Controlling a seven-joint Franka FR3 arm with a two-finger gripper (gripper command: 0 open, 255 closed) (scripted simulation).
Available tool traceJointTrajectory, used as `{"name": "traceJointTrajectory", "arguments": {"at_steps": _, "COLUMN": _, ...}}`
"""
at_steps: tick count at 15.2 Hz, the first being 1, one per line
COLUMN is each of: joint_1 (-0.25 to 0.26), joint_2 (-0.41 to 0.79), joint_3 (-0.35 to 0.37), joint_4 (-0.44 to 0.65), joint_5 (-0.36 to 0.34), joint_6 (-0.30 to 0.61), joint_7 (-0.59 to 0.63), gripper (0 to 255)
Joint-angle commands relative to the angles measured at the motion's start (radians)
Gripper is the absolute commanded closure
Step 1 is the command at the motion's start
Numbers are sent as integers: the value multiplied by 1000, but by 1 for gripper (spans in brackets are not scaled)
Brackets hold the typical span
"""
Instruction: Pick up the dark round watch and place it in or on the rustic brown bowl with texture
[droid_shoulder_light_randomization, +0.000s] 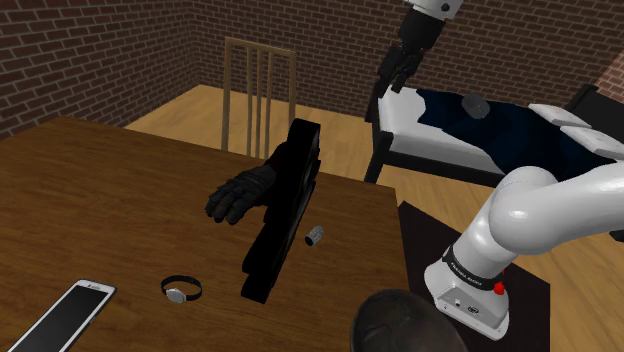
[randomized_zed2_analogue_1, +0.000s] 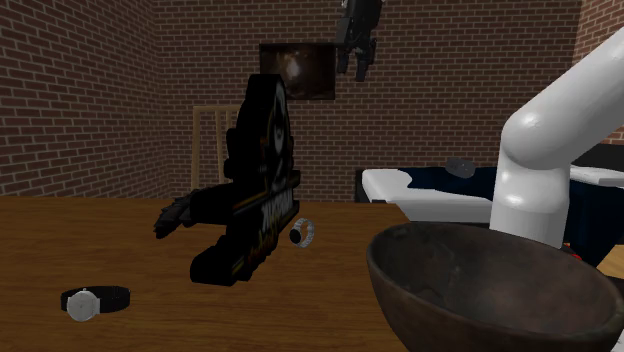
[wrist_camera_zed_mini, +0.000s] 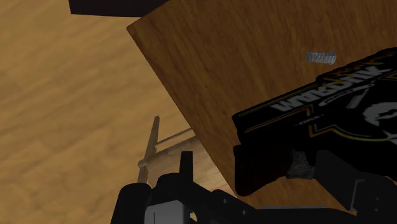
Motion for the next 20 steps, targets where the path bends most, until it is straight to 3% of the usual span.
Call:
{"name": "traceJointTrajectory", "arguments": {"at_steps": 1, "joint_1": 0, "joint_2": 0, "joint_3": 0, "joint_4": 0, "joint_5": 0, "joint_6": 0, "joint_7": 0, "gripper": 0}}
{"name": "traceJointTrajectory", "arguments": {"at_steps": 11, "joint_1": 63, "joint_2": 49, "joint_3": 171, "joint_4": -192, "joint_5": 91, "joint_6": 198, "joint_7": 152, "gripper": 0}}
{"name": "traceJointTrajectory", "arguments": {"at_steps": 20, "joint_1": 118, "joint_2": 212, "joint_3": 342, "joint_4": -276, "joint_5": 170, "joint_6": 408, "joint_7": 295, "gripper": 0}}
